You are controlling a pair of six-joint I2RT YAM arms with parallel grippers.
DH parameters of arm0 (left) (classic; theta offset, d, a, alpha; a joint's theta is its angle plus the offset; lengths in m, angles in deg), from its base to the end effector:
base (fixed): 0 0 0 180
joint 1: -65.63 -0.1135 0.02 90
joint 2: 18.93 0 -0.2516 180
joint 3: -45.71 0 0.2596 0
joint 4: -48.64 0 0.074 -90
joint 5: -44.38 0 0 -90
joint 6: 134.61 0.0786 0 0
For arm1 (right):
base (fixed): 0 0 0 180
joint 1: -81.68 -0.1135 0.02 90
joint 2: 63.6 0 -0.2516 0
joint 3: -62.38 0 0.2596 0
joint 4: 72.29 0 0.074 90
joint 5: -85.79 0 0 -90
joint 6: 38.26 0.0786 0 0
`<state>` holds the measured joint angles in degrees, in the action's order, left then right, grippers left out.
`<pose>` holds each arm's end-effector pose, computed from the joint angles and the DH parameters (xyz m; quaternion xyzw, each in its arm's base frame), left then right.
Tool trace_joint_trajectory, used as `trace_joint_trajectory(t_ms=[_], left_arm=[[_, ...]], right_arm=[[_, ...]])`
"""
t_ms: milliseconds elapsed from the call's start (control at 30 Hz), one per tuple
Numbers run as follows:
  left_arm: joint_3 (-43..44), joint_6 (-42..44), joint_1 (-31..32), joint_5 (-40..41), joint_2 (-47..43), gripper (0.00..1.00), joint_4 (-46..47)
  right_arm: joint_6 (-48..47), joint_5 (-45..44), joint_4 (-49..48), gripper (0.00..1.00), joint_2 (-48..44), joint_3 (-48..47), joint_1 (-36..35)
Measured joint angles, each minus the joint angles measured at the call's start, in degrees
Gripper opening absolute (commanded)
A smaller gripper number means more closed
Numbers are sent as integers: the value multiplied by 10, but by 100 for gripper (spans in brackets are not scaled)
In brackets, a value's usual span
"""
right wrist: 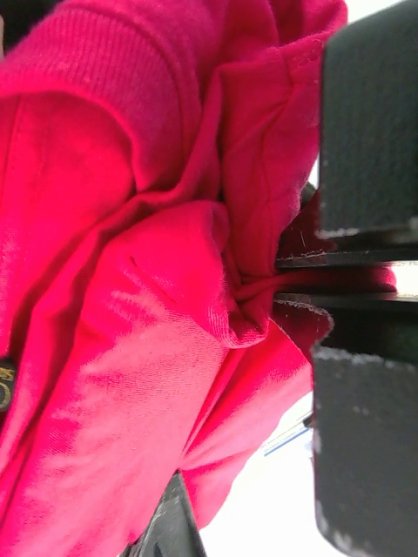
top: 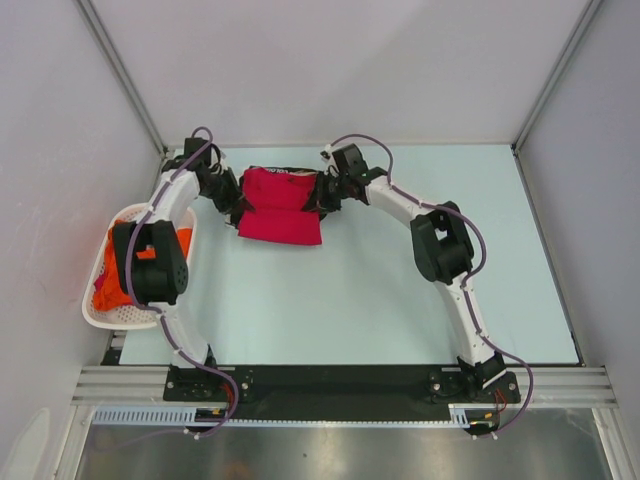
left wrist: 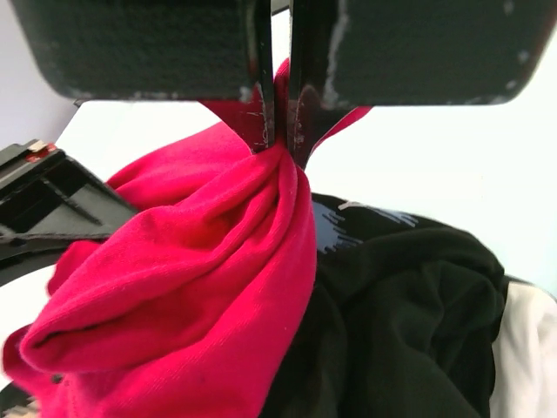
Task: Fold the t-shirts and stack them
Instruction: Put the neatly folded tshirt into the corner of the board with both arms
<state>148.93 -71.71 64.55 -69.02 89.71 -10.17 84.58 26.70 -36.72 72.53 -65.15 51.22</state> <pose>0.4229 -0.0232 0.1958 -0.1885 0.9369 -0.2418 0.1683 0.4618 0.3184 0.1505 -0.0853 0.8897 0.4059 0.1907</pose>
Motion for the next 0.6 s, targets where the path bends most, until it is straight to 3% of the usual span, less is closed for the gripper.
trace_joint_trajectory(t_ms=[600], left_arm=[[61, -19, -9, -8, 44, 0, 27]], right_arm=[[10, -43, 8, 0, 20, -53, -6]])
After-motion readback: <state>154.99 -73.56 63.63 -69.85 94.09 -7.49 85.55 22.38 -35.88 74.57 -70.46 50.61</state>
